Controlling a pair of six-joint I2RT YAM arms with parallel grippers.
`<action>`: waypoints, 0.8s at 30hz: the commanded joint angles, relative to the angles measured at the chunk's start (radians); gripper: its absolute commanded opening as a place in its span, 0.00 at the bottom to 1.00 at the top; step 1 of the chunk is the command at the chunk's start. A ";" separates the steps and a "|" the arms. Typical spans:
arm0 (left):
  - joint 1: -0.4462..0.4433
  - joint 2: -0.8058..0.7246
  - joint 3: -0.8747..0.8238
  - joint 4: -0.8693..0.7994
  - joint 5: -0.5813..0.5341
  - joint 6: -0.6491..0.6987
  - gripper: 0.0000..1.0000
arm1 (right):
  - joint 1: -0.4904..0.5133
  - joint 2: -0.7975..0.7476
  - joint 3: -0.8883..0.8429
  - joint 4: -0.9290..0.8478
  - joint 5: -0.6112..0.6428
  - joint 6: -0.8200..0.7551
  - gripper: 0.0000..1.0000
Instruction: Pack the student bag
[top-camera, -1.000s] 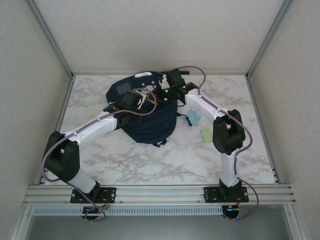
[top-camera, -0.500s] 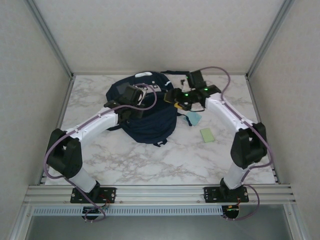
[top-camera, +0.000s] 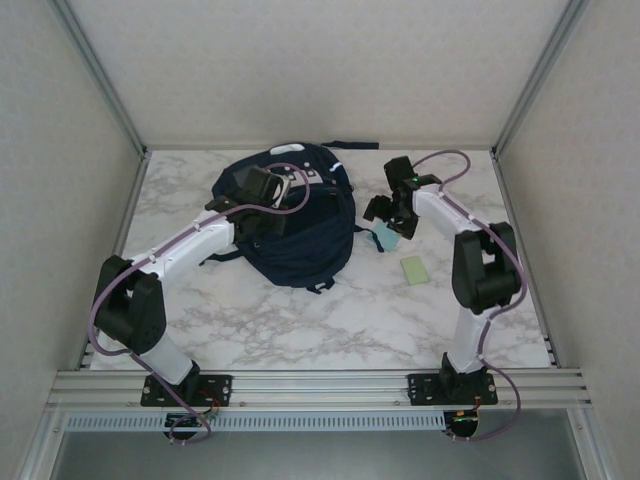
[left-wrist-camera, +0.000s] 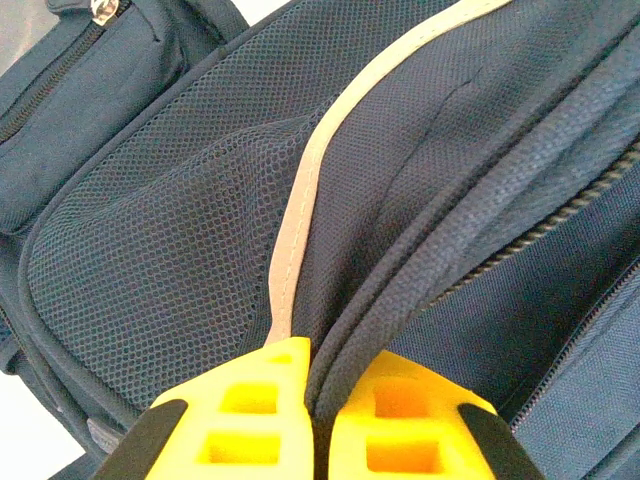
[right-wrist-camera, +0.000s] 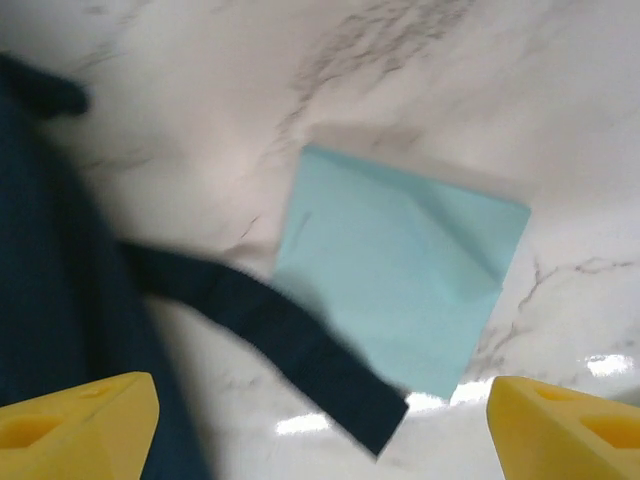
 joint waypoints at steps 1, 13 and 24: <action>0.000 -0.033 0.018 0.009 0.061 -0.028 0.00 | -0.003 0.066 0.058 -0.021 0.104 0.083 0.87; 0.001 -0.035 0.019 0.008 0.078 -0.028 0.00 | -0.006 0.198 0.136 -0.022 0.145 0.181 0.99; 0.001 -0.016 0.041 0.002 0.097 -0.034 0.00 | -0.008 0.214 0.049 0.024 0.143 0.188 0.96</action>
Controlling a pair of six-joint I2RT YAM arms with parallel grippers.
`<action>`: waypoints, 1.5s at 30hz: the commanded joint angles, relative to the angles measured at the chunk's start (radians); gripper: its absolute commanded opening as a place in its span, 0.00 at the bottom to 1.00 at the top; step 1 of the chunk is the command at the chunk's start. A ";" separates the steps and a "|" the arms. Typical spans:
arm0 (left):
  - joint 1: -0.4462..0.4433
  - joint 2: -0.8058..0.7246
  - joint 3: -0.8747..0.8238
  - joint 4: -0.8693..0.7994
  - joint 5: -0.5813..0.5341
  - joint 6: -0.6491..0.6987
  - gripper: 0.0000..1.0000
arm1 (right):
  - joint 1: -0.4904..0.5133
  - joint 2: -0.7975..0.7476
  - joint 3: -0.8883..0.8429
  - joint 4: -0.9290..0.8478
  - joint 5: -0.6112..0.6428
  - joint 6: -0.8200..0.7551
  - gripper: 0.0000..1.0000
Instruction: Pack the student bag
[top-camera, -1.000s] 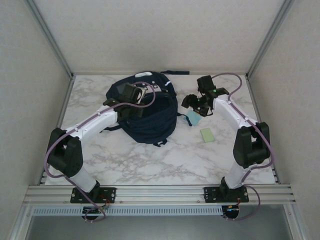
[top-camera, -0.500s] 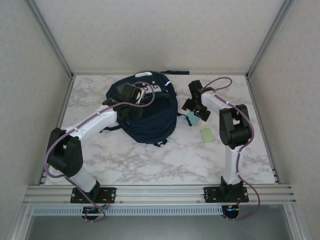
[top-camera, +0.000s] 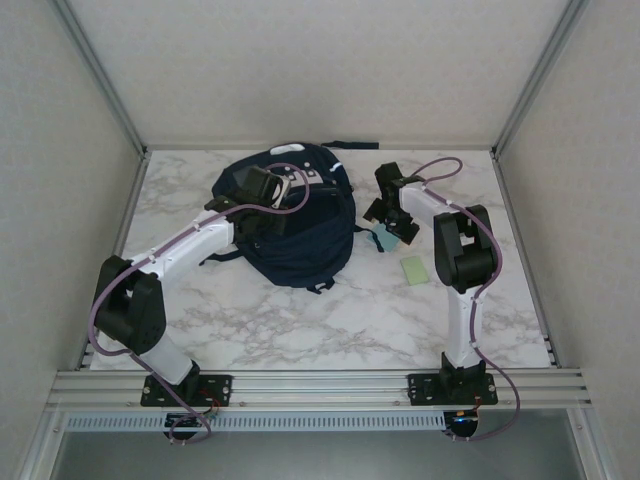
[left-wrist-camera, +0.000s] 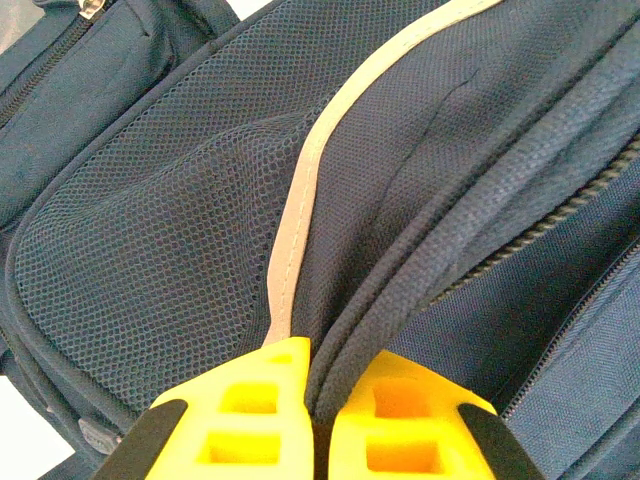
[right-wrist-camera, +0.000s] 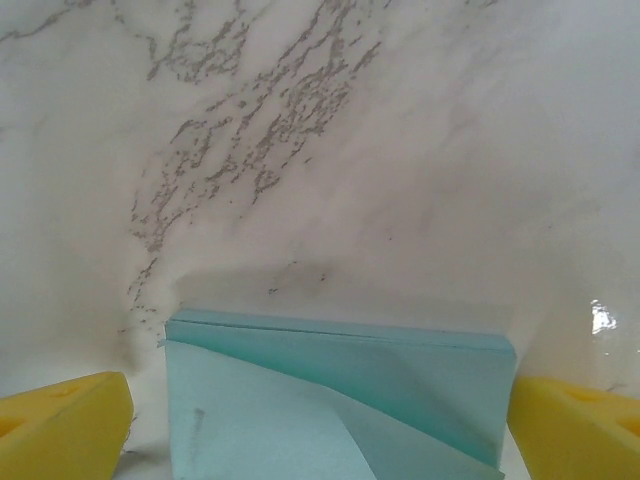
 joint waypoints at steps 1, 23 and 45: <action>0.000 -0.013 0.041 0.006 0.081 -0.033 0.00 | -0.005 0.033 -0.035 0.012 0.000 0.019 0.94; 0.023 0.013 0.144 -0.025 0.224 -0.158 0.00 | -0.017 -0.280 -0.023 -0.091 0.008 -0.231 0.68; 0.020 0.015 0.109 0.027 0.282 -0.237 0.00 | 0.211 -0.171 0.139 0.208 -0.395 0.042 0.95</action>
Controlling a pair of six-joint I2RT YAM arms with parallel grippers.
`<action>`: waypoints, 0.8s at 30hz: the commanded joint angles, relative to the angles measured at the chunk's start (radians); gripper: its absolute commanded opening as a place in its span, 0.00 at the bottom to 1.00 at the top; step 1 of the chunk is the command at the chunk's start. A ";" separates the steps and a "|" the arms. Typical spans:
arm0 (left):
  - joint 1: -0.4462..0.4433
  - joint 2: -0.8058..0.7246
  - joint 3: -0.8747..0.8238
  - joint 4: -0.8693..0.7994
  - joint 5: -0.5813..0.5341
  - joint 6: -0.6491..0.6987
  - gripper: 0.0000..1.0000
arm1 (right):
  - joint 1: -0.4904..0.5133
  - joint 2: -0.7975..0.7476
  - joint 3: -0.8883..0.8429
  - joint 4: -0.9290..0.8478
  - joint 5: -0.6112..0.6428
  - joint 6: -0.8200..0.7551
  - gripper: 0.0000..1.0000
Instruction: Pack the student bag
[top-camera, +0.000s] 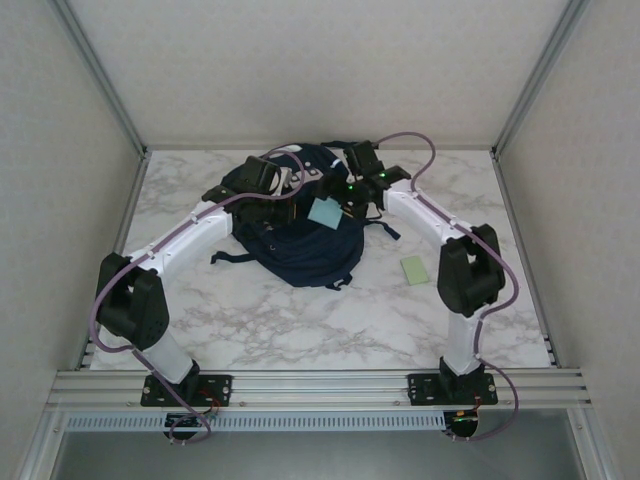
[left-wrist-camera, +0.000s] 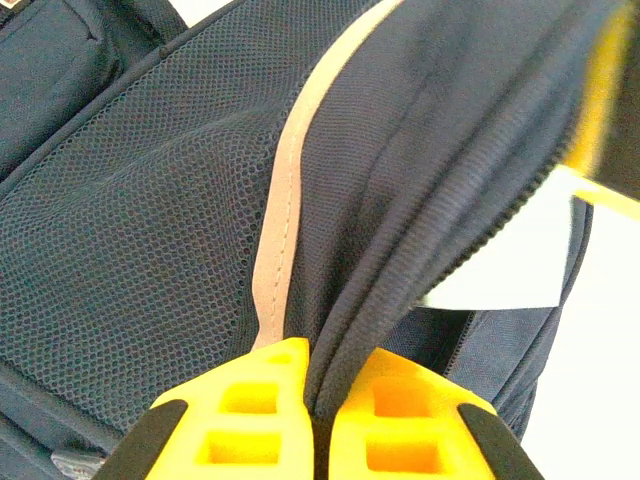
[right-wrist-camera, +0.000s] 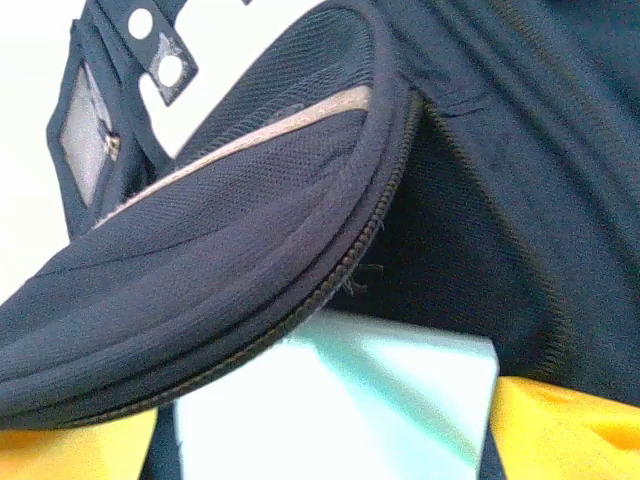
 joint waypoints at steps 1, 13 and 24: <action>-0.003 -0.016 0.009 0.078 0.082 -0.037 0.00 | 0.002 -0.005 0.019 0.076 -0.051 0.069 0.97; -0.006 -0.018 0.009 0.104 0.110 -0.071 0.00 | 0.005 -0.103 -0.242 0.260 -0.124 0.093 0.61; -0.019 -0.019 0.001 0.103 0.110 -0.079 0.00 | 0.063 0.076 -0.065 0.371 -0.219 0.128 0.41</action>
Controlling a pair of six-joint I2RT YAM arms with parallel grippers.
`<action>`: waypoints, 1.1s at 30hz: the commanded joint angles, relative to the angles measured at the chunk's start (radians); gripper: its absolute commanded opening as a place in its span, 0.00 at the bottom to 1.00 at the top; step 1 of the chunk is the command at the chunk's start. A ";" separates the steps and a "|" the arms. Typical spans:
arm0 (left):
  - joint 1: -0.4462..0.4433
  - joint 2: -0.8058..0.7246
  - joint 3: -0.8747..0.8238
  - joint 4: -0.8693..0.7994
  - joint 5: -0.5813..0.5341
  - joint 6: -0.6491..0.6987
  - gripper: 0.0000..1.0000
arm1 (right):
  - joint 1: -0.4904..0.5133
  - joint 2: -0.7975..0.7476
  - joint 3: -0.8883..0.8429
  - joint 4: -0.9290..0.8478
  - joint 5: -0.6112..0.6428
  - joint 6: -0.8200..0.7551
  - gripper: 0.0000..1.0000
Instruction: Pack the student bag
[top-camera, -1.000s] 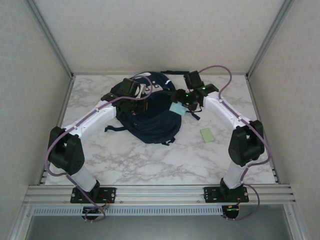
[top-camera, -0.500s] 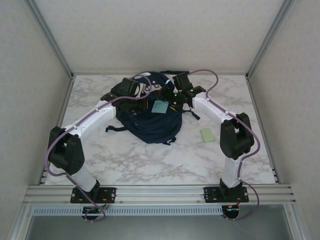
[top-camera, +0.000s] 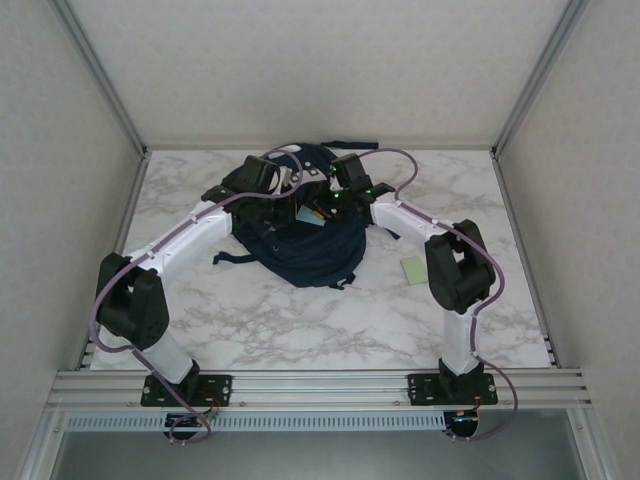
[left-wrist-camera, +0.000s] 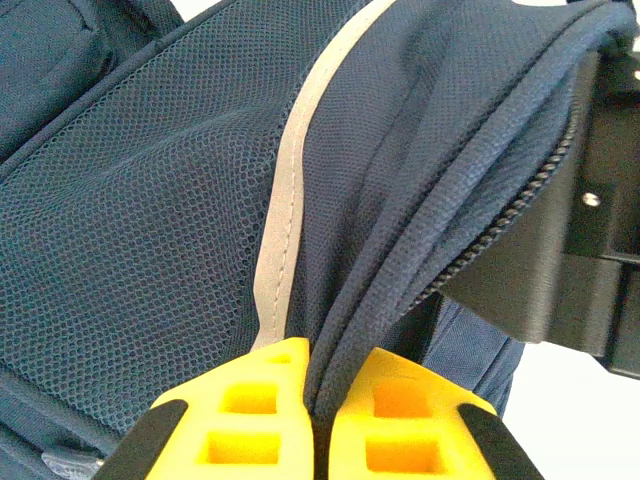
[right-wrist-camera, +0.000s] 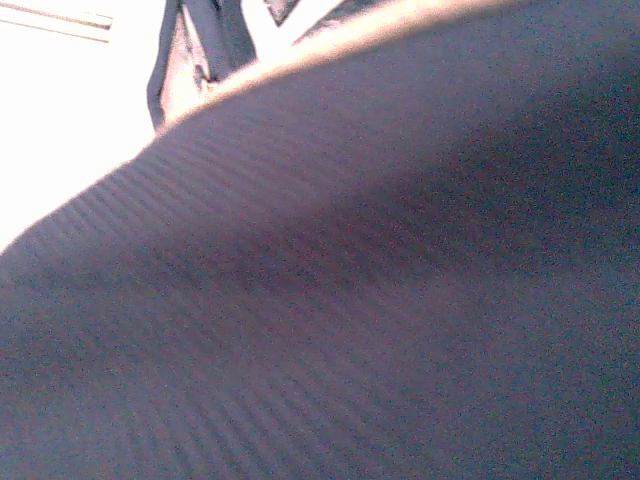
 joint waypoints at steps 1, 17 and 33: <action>-0.020 -0.019 0.002 0.091 0.074 -0.022 0.00 | 0.009 0.023 0.057 0.027 -0.064 -0.005 0.41; -0.010 -0.049 0.007 0.043 0.003 0.014 0.00 | -0.133 -0.393 -0.267 -0.570 0.363 -0.541 0.99; -0.009 -0.030 0.033 -0.013 -0.001 0.037 0.00 | -0.379 -0.306 -0.520 -0.456 0.491 -0.600 0.99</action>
